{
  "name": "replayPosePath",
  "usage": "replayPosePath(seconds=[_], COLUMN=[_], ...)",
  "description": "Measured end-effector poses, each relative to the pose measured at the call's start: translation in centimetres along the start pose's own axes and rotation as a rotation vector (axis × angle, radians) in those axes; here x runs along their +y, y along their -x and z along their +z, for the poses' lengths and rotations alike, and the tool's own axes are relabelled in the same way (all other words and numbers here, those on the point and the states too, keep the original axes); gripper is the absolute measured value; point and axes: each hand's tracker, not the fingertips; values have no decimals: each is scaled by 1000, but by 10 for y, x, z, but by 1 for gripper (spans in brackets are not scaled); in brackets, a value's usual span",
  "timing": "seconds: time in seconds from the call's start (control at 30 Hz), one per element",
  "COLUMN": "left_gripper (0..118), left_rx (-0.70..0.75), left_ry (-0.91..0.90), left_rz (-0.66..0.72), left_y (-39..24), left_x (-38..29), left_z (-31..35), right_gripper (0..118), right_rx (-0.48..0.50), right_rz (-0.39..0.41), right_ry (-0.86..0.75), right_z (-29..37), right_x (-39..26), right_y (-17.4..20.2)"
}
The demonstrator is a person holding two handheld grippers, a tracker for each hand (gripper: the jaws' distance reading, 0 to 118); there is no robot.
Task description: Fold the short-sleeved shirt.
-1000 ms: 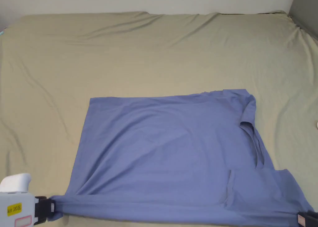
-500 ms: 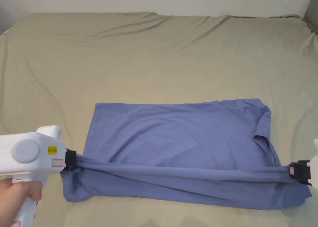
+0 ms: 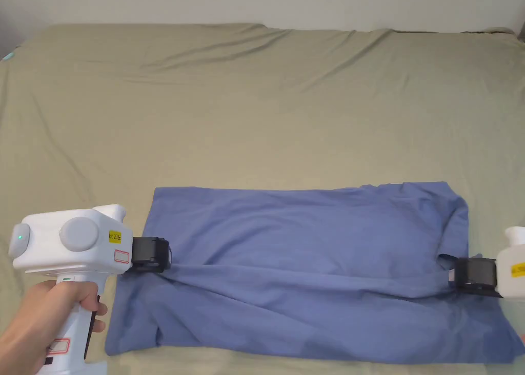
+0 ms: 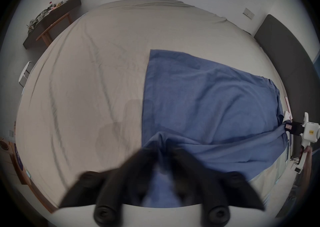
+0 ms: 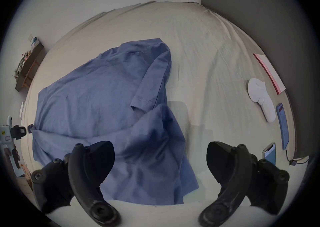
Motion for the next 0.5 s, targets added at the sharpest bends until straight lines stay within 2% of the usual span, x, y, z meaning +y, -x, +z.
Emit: replayPosePath(seconds=[0.03,0.1,0.13,0.17,0.2,0.23,0.27,0.3,0.37,0.4,0.43,0.47,0.5], left_gripper=[110,110,110,107,89,23,0,0,0,0,0,12,54], left_rx=[-16,-42,-28,1,19,3,-12,-18,-19,-66,-114,-134,-145], left_ry=[-18,2,2,-3,-1,-6,10,-3,33,42,30,8,-1], left_rz=[-2,9,11,16,14,12,-2,28,52,91,113,155,183], left_y=[-7,-5,-2,-4,-4,6,16,18,25,27,28,27,31], left_x=[5,-9,-21,-31,-41,-54,-67,-79,-101,-108,-111,-112,-112], left_z=[3,11,18,23,29,35,36,35,42,42,41,39,39], right_gripper=[108,108,102,83,52,0,0,0,0,0,0,0,0], right_rx=[10,19,31,46,68,70,76,76,81,77,78,80,83], right_rz=[-4,-11,-19,-37,-57,-60,-88,-114,-112,-115,-112,-120,-132], right_ry=[-14,-12,-28,-56,-81,-60,-69,-72,-49,-46,-34,-31,-32], right_z=[3,12,20,28,34,36,42,52,58,61,42,41,42], right_x=[-7,-24,-38,-52,-66,-77,-97,-123,-154,-167,-141,-144,-146], right_y=[-7,-13,-17,-20,-31,-36,-38,-35,-32,-32,-38,-39,-40])
